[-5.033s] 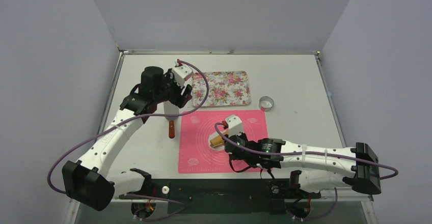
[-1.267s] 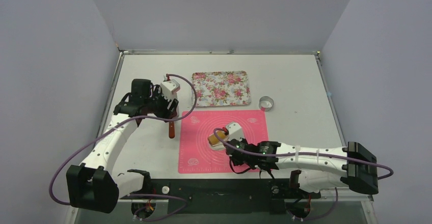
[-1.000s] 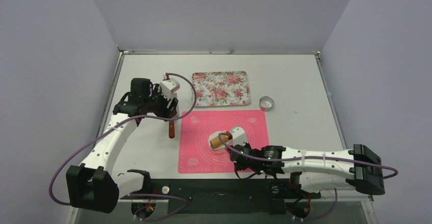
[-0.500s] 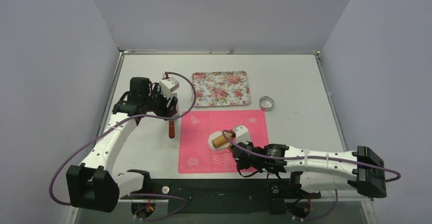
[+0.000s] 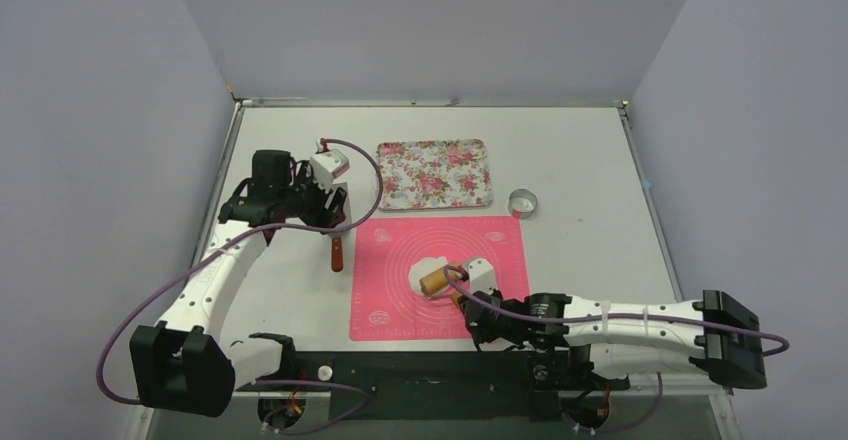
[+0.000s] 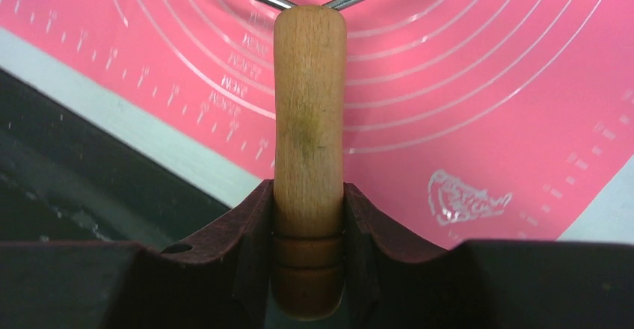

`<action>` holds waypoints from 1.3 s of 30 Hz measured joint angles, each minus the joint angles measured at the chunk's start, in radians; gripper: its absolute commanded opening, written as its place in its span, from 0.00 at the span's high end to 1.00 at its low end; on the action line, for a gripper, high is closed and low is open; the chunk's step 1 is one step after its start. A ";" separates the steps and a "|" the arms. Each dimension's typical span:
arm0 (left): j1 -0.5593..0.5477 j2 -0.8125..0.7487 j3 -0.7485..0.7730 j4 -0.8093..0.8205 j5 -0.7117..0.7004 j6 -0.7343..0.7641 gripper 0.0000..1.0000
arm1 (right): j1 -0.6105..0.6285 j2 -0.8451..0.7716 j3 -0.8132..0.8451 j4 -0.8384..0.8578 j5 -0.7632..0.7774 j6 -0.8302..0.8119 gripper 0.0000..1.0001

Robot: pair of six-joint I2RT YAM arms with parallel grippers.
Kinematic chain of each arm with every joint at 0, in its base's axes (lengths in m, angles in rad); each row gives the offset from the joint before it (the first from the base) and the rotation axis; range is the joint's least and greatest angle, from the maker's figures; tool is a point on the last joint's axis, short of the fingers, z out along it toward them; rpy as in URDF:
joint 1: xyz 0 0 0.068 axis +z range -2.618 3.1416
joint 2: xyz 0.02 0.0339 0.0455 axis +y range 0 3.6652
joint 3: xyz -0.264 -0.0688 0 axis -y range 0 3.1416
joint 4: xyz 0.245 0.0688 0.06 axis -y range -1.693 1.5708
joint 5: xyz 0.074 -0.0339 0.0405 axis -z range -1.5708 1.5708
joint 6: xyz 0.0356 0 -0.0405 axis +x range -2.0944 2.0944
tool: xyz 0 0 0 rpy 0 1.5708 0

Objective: Roll out the dumpling wrappers from the dough
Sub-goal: Flatten out the dough on the work surface.

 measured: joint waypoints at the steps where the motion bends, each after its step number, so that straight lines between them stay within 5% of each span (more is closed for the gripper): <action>1: 0.000 0.000 0.000 0.000 0.000 0.000 0.39 | 0.024 -0.031 -0.018 -0.017 0.003 0.027 1.00; 9: 0.006 0.000 0.014 0.000 0.003 0.000 0.40 | 0.108 -0.043 -0.008 -0.114 0.025 0.117 1.00; 16: 0.006 0.000 0.014 0.000 0.003 0.001 0.39 | -0.068 0.126 0.124 -0.060 -0.034 -0.051 1.00; 22: 0.012 0.000 0.014 0.000 0.002 0.003 0.39 | -0.080 0.255 0.163 0.010 -0.045 -0.117 1.00; 32: 0.013 0.000 0.016 0.000 0.004 0.000 0.39 | 0.116 0.054 0.008 -0.037 -0.013 0.073 1.00; 39: 0.013 0.000 0.027 -0.003 0.004 0.001 0.39 | 0.087 0.058 0.041 -0.084 -0.028 0.058 1.00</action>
